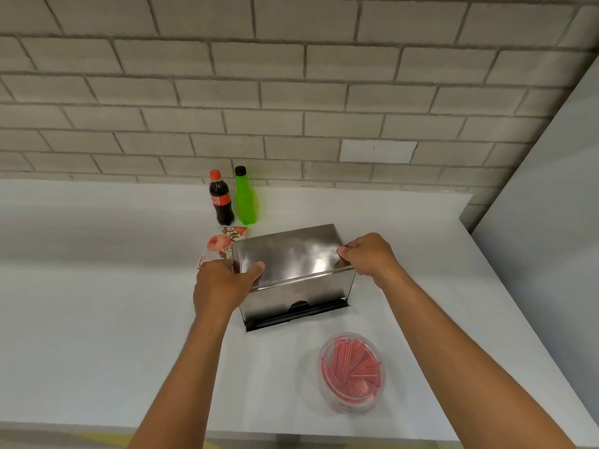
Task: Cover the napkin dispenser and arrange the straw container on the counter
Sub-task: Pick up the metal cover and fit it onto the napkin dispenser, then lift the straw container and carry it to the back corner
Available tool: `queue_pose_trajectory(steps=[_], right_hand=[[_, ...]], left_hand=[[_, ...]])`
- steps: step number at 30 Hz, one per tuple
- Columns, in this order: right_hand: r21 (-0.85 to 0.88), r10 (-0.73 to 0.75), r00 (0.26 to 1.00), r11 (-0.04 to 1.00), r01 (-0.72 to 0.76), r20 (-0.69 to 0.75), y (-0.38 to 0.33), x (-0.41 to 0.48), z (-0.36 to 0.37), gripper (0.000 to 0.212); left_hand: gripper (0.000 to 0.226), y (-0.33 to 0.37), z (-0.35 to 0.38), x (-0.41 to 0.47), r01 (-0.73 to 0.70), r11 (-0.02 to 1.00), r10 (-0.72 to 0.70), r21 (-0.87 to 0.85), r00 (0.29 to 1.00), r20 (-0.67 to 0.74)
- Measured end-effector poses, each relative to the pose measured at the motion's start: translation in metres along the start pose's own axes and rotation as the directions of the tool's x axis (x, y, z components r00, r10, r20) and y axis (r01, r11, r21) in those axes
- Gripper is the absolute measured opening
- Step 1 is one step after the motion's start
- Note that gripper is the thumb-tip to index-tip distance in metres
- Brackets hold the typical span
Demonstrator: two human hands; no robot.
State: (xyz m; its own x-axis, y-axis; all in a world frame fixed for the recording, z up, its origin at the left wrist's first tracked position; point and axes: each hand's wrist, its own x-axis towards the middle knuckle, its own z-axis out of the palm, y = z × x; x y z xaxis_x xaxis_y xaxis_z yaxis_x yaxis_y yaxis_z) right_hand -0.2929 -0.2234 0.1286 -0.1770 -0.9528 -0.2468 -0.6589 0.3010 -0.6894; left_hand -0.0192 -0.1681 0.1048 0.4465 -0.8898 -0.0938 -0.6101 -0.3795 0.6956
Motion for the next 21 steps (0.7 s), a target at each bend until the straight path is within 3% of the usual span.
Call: queue_pose_trajectory(steps=[1, 4, 6, 8, 10, 13, 16, 21], right_hand=[[0.0, -0.008, 1.0, 1.0, 0.008, 0.007, 0.001, -0.003, 0.0, 0.029], [0.017, -0.027, 1.0, 1.0, 0.026, 0.006, 0.01, -0.014, -0.002, 0.046], [0.053, -0.032, 0.999, 0.998, 0.031, 0.034, 0.02, -0.021, -0.007, 0.04], [0.09, -0.038, 0.994, 0.996, 0.03, 0.099, 0.035, -0.031, -0.013, 0.032], [0.113, -0.03, 0.988, 0.993, 0.012, 0.153, 0.053, -0.044, -0.018, 0.043], [0.154, -0.044, 0.972, 0.988, 0.008, 0.232, 0.083, -0.069, -0.022, 0.053], [0.167, -0.073, 0.936, 0.986, 0.016, 0.343, 0.11, -0.096, -0.024, 0.065], [0.211, -0.12, 0.89, 0.977, 0.027, 0.439, 0.141, -0.13, -0.01, 0.094]], left_hand=[[0.043, 0.001, 0.0, -0.004, -0.034, 0.999, 0.034, 0.016, 0.999, -0.03], [0.065, -0.001, 0.002, -0.022, -0.221, 0.975, 0.212, -0.032, 0.963, -0.166], [0.05, -0.004, 0.004, -0.039, -0.402, 0.908, 0.371, -0.117, 0.902, -0.221], [0.036, -0.012, 0.008, -0.057, -0.512, 0.839, 0.492, -0.184, 0.859, -0.145], [0.036, -0.022, 0.015, -0.075, -0.559, 0.795, 0.576, -0.235, 0.818, 0.001], [0.056, -0.041, 0.031, -0.095, -0.531, 0.786, 0.606, -0.317, 0.764, 0.222], [0.089, -0.059, 0.049, -0.109, -0.406, 0.823, 0.555, -0.397, 0.723, 0.411], [0.125, -0.073, 0.071, -0.12, -0.296, 0.84, 0.53, -0.455, 0.628, 0.569]])
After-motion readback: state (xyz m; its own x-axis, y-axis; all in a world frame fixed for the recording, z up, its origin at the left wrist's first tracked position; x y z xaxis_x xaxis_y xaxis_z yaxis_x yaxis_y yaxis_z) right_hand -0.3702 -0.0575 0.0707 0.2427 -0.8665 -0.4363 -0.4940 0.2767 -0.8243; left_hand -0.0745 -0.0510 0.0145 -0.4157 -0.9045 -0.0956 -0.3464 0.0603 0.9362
